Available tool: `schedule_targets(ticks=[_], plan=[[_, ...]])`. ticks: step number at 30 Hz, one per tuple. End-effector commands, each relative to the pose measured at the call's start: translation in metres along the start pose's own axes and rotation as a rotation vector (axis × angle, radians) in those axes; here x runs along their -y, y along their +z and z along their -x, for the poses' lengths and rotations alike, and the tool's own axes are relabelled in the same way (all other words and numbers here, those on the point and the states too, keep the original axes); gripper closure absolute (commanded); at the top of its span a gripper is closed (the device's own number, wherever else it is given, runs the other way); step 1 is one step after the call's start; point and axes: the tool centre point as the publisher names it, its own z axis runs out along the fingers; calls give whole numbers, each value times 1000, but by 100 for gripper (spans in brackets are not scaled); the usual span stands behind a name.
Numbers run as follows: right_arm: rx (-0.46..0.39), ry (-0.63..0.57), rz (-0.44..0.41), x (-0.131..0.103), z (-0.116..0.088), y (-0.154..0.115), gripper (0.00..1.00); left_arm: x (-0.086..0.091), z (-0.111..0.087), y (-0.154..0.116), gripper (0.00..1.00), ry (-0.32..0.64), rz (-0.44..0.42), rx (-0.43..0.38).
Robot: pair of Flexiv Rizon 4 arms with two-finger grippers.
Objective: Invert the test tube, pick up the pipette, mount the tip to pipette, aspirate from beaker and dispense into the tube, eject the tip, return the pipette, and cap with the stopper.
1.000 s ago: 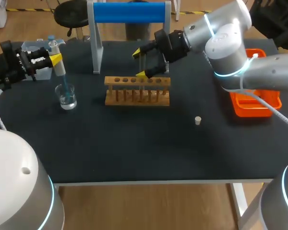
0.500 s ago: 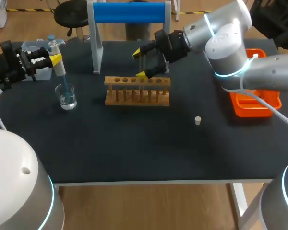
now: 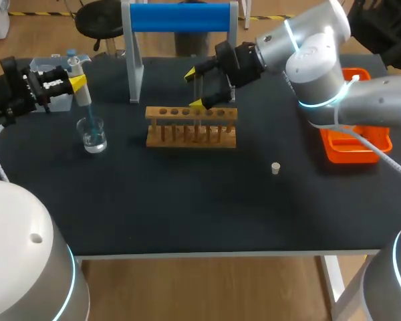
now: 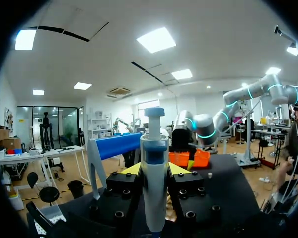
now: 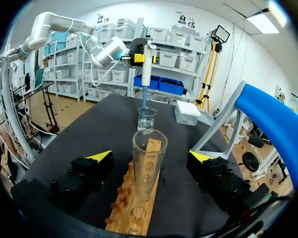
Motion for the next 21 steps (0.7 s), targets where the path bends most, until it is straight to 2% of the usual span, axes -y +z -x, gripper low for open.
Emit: schedule_targets(ticks=[1,11,15,21], plan=[[-4,-1,0,1,1,-1,0,17,-4,3,100,14,31,5],[-4,-1,0,1,1,-1,0,86,-10,11,100,80,112,-12],[-4,-1,0,1,1,-1,0,119,-16,24,100,98,133,-31],[-4,-1,0,1,1,-1,0,161,-22,50,100,82,118,-45]])
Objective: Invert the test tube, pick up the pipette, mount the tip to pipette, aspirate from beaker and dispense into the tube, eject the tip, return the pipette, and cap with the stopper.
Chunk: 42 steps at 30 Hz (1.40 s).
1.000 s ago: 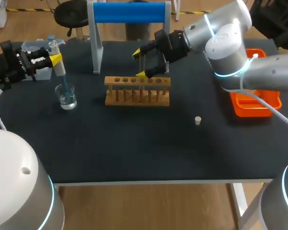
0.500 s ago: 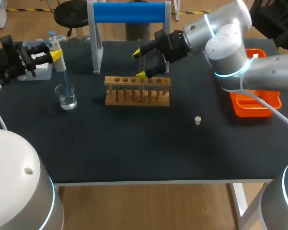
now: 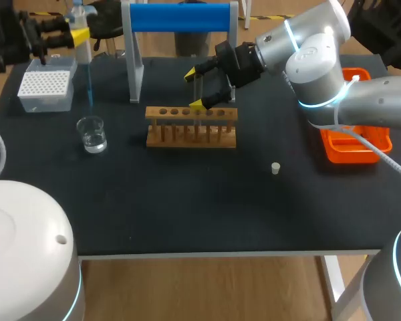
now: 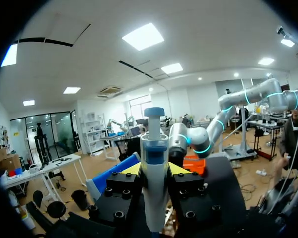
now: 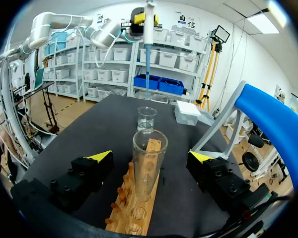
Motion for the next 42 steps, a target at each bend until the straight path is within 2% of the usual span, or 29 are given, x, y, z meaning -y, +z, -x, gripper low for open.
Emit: schedule_targets(ticks=[1,6,10,16,26,42], plan=[[-4,0,-1,1,2,-1,0,39,-1,19,100,2,33,-1],[-4,0,-1,1,2,-1,0,69,1,38,100,23,36,-18],[-4,0,-1,1,2,-1,0,81,3,49,100,33,37,-34],[-6,-3,-31,3,2,7,0,88,4,61,100,30,10,-61],[-6,0,-57,4,3,13,0,91,-2,76,100,28,-2,-106],[-9,1,-56,4,3,12,0,109,-14,103,100,56,-18,-175]])
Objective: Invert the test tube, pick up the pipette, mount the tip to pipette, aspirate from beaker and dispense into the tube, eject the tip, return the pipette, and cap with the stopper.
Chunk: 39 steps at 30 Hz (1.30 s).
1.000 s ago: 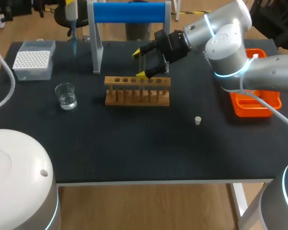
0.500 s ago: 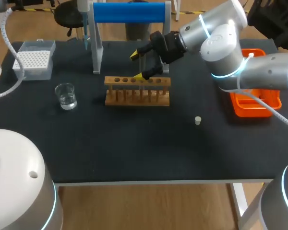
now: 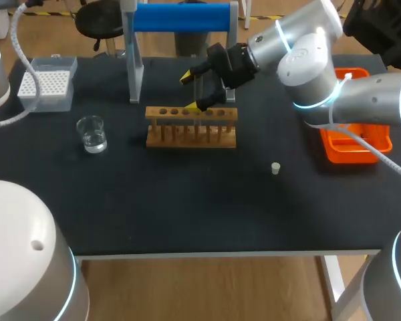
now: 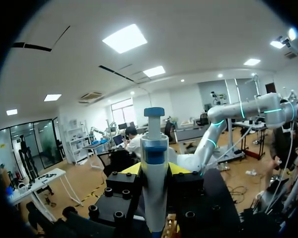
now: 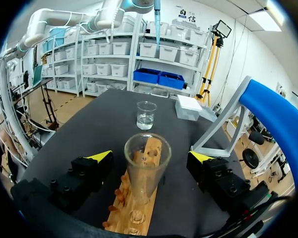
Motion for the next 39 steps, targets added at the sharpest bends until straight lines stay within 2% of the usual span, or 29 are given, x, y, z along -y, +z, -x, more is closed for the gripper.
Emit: schedule_targets(ticks=[1,12,26,39], plan=[[-7,-1,-1,1,2,-1,0,2,6,11,100,2,-6,-15],[-7,-1,-1,1,2,-1,0,13,1,47,100,-3,-37,-79],[-7,-1,-1,1,2,-1,0,11,-6,88,100,-47,-89,-162],[-7,-1,-1,1,2,-1,0,9,-5,101,100,-68,-99,-202]])
